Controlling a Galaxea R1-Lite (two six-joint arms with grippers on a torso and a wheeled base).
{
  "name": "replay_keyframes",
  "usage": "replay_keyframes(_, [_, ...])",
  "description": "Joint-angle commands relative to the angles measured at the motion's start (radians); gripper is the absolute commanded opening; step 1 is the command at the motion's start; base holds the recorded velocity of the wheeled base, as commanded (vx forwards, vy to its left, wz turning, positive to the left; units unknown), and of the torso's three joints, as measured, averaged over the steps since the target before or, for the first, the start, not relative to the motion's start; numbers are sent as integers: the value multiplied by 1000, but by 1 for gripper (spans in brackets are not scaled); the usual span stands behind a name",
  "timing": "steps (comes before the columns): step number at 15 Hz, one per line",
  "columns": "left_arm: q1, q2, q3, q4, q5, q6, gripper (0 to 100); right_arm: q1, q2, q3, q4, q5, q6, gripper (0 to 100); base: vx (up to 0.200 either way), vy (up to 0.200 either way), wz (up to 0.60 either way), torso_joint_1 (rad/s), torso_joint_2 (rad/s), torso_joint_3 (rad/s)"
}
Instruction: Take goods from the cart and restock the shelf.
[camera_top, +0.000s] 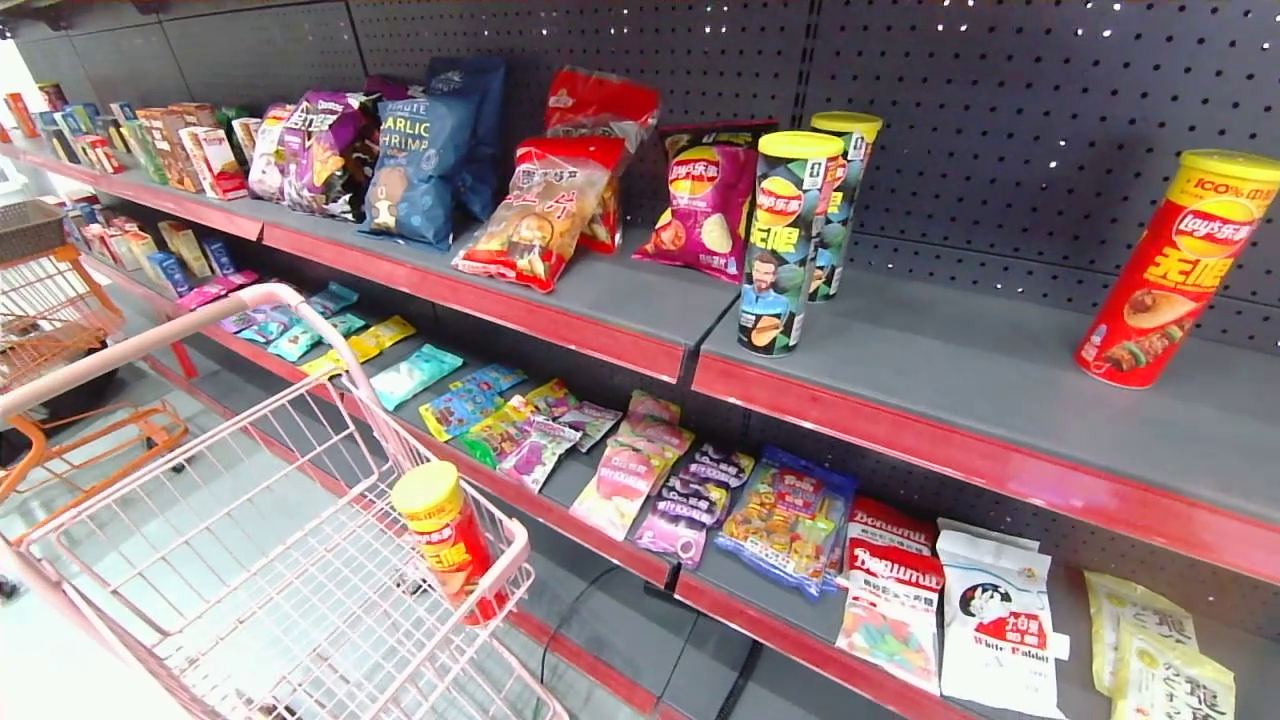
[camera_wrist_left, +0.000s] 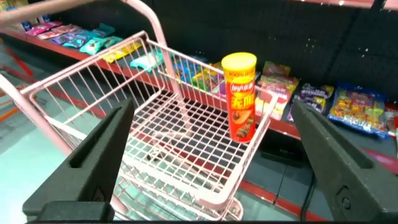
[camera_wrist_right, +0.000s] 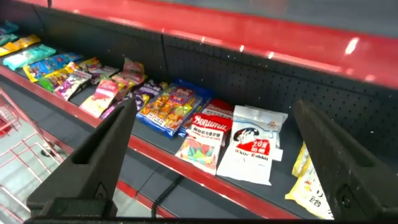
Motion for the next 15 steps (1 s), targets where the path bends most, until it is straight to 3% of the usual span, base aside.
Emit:
replay_keyframes(1, [0,0,0,1,0,0,100,0,1,1,0,0,0,100,0,0,0,-217,535,349])
replay_keyframes(8, [0,0,0,1,0,0,100,0,1,-1,0,0,0,100,0,0,0,-176,508,329])
replay_keyframes(15, [0,0,-1,1,-1,0,100,0,1,-1,0,0,0,100,0,0,514,-19,59,43])
